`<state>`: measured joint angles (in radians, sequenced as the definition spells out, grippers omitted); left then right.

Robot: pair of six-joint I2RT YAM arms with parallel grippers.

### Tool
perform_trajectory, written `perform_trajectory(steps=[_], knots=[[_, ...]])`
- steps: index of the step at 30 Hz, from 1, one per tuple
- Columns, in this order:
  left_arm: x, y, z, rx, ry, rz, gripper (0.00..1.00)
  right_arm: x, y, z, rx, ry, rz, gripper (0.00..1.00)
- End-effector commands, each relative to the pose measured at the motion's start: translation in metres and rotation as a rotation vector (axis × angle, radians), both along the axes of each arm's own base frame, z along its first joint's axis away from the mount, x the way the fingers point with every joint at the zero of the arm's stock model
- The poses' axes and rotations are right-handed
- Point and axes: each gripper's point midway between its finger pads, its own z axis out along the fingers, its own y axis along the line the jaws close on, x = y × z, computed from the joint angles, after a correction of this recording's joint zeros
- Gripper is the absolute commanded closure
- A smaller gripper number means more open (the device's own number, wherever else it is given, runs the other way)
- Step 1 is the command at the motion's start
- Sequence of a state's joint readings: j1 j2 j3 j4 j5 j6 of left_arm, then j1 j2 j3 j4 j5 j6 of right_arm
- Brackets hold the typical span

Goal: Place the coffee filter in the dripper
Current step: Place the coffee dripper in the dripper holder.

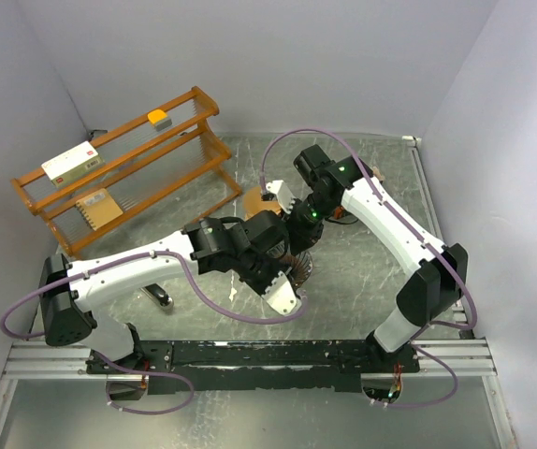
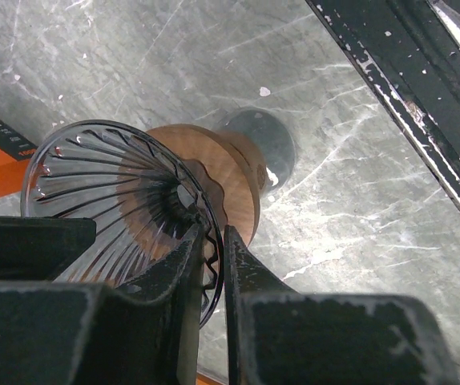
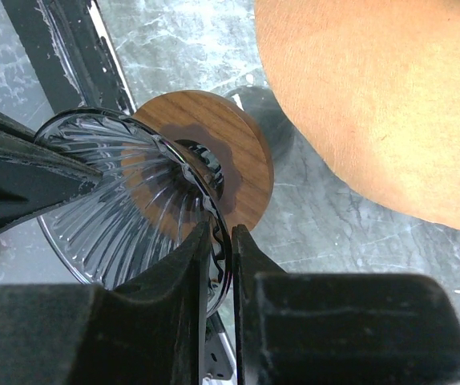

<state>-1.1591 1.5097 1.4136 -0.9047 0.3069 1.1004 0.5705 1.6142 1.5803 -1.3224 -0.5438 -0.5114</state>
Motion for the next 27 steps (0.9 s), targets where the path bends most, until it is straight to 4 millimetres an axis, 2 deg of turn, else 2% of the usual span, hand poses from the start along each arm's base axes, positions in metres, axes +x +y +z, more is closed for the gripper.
perform_trajectory(steps=[1, 14, 27], knots=[[-0.004, 0.019, -0.023, 0.078, 0.071, 0.040, 0.83, 0.000, -0.007, -0.005, -0.033, -0.028, 0.005, 0.98], [-0.001, 0.028, -0.035, 0.095, 0.133, 0.111, 0.93, 0.001, -0.007, -0.017, -0.076, -0.019, 0.007, 1.00], [0.003, 0.035, -0.046, 0.115, 0.162, 0.152, 0.93, 0.000, -0.011, -0.029, -0.117, -0.015, 0.015, 1.00]])
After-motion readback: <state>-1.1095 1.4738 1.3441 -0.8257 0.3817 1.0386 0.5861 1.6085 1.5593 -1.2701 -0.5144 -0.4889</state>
